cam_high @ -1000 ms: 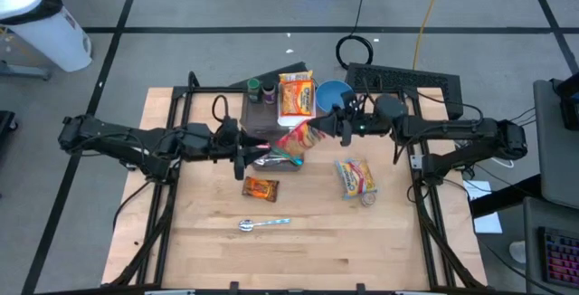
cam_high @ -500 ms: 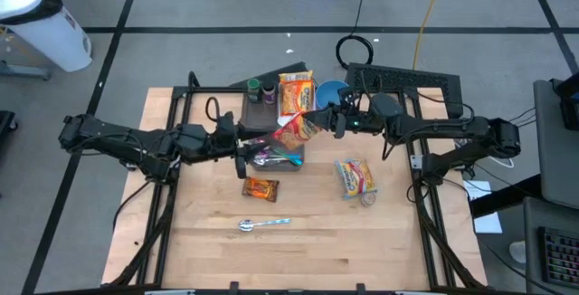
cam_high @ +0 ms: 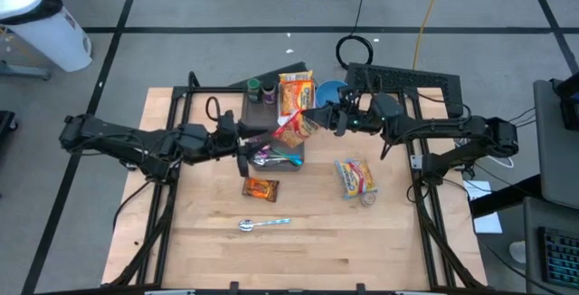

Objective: Pick & Place Food Item
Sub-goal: Put the red noodle pack into the white bin

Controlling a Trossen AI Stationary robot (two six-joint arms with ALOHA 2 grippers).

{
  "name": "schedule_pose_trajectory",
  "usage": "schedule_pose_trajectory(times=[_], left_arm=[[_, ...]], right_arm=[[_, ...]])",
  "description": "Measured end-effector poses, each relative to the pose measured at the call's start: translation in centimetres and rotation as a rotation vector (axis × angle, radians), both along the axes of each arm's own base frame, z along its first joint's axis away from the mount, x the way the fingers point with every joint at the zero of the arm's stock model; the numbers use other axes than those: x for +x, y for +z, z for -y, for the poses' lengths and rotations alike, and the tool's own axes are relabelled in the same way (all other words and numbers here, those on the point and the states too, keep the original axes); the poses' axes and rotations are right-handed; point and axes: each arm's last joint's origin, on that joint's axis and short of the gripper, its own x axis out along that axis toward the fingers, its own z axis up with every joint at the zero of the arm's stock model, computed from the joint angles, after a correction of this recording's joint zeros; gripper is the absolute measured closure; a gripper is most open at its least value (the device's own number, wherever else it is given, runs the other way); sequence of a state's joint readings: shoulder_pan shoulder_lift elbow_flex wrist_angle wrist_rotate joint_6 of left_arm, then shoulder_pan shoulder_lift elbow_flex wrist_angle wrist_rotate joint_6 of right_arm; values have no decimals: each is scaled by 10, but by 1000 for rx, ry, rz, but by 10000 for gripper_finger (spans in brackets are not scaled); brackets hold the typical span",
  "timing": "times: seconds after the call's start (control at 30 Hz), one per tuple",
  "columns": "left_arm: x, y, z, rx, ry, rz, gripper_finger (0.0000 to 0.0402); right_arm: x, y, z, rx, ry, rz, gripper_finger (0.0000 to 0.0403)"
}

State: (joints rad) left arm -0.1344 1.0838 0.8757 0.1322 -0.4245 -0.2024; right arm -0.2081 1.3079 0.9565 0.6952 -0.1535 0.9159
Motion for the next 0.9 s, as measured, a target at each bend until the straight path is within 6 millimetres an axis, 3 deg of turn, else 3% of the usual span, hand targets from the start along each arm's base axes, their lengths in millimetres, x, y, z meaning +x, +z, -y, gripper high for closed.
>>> schedule_pose_trajectory(times=[0.33,0.9], left_arm=[[18,-5,-2,37,8,44,231],[19,-2,-12,35,45,74,232]], right_arm=[[0,1,0,-14,0,14,403],[0,1,0,-35,-5,10,403]])
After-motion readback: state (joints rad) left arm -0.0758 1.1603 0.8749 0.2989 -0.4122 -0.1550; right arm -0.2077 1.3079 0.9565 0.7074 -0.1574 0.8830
